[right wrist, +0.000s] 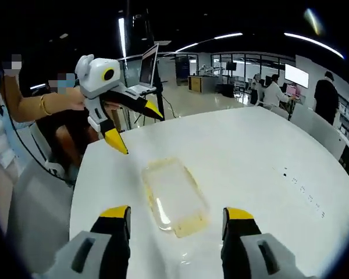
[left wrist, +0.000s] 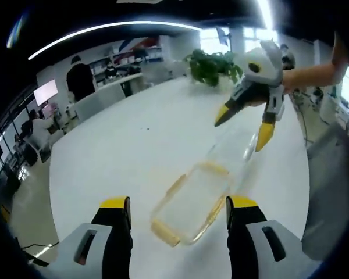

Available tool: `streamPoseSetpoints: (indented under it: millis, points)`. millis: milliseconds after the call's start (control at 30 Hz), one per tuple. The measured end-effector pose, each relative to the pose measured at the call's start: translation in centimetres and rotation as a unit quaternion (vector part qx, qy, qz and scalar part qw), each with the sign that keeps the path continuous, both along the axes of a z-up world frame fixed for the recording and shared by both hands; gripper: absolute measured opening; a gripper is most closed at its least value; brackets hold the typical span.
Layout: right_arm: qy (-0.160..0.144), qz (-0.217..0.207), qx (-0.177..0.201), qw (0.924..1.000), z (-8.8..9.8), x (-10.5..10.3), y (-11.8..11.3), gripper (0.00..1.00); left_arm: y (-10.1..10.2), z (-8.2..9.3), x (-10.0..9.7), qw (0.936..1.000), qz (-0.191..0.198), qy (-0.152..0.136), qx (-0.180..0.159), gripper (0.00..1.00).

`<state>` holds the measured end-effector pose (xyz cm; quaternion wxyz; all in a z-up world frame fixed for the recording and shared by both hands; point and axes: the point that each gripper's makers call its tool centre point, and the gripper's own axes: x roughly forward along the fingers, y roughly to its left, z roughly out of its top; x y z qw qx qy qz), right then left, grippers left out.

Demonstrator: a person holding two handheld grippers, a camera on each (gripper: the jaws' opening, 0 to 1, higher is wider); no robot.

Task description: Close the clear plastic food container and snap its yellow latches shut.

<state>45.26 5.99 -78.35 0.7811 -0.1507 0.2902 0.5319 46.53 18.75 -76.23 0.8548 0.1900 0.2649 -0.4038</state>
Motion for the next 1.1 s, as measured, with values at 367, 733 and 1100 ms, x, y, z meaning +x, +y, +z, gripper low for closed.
streamPoseSetpoints:
  millis: [367, 733, 1100]
  points:
    - [0.014, 0.036, -0.036, 0.9986, -1.8, -0.3, 0.4, 0.62, -0.2, -1.6, -0.2, 0.9987, -0.037, 0.018, 0.029, 0.65]
    - [0.03, 0.057, -0.042, 0.9971, -2.8, -0.1, 1.2, 0.61, 0.3, -3.3, -1.0, 0.9929, -0.087, 0.041, 0.07, 0.65]
    - [0.04, 0.074, -0.073, 0.9937, -5.0, 0.3, 1.1, 0.61, 0.3, -4.0, 0.2, 0.9918, -0.096, 0.046, 0.07, 0.63]
